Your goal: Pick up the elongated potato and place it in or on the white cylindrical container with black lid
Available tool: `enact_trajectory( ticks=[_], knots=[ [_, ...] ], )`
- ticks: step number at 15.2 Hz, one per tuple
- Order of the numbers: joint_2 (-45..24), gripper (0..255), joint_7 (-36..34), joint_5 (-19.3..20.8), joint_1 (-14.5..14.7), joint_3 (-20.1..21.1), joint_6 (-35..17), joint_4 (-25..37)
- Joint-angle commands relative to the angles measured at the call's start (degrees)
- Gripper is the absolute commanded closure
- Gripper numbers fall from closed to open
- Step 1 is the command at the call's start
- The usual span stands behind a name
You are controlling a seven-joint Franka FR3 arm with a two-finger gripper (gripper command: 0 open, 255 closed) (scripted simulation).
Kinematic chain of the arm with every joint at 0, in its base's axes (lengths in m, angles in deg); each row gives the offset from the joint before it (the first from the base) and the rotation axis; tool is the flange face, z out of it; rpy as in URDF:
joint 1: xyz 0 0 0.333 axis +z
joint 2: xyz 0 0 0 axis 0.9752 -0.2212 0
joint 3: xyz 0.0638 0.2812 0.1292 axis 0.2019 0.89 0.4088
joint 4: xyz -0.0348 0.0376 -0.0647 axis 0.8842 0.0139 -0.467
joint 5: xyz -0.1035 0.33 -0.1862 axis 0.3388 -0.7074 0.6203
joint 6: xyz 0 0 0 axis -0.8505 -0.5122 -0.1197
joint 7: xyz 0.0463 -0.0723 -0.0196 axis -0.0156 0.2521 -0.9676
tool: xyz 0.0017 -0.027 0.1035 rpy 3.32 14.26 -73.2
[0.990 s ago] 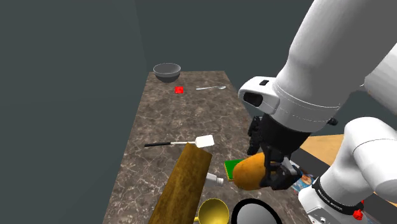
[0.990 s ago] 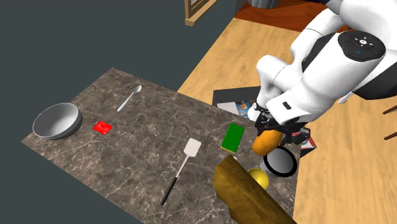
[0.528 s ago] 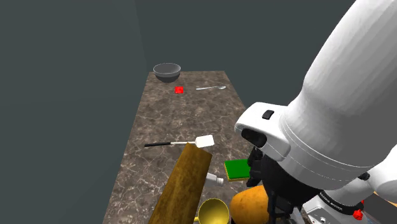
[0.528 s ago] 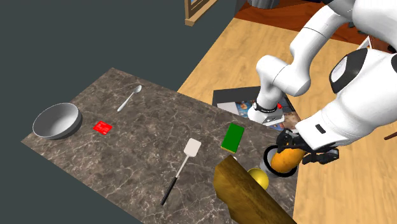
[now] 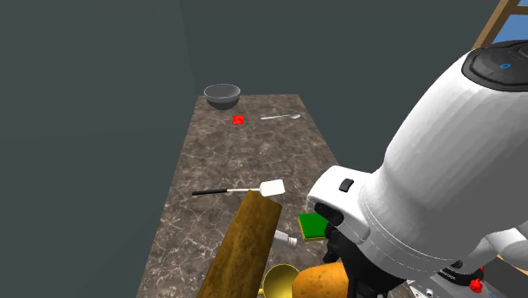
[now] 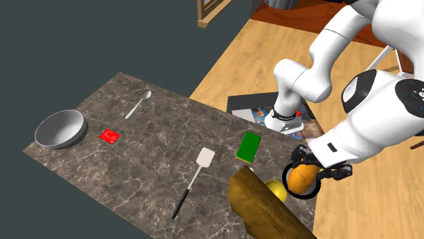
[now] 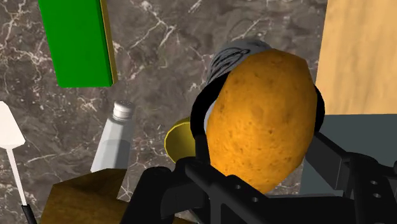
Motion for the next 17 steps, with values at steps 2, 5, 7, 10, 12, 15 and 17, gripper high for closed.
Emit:
enact_trajectory(
  ticks=[2, 5, 7, 10, 12, 15, 17],
  knots=[
    [-0.8, 255, -0.1, -0.4, 0.0, 1.0, -2.6, -1.8],
    [-1.5, 255, -0.2, -0.8, 0.0, 1.7, -4.7, -3.2],
    [-1.5, 255, -0.2, -0.7, 0.0, 1.7, -4.7, -3.2],
    [-1.5, 255, -0.2, -0.7, 0.0, 1.7, -4.7, -3.2],
    [-1.6, 255, -0.2, -0.7, 0.0, 1.7, -4.7, -3.2],
    [-1.7, 0, -0.3, -0.7, 0.0, 1.8, -4.9, -3.1],
    [-1.6, 0, -0.3, -0.7, 0.0, 1.7, -4.8, -3.2]
  ],
)
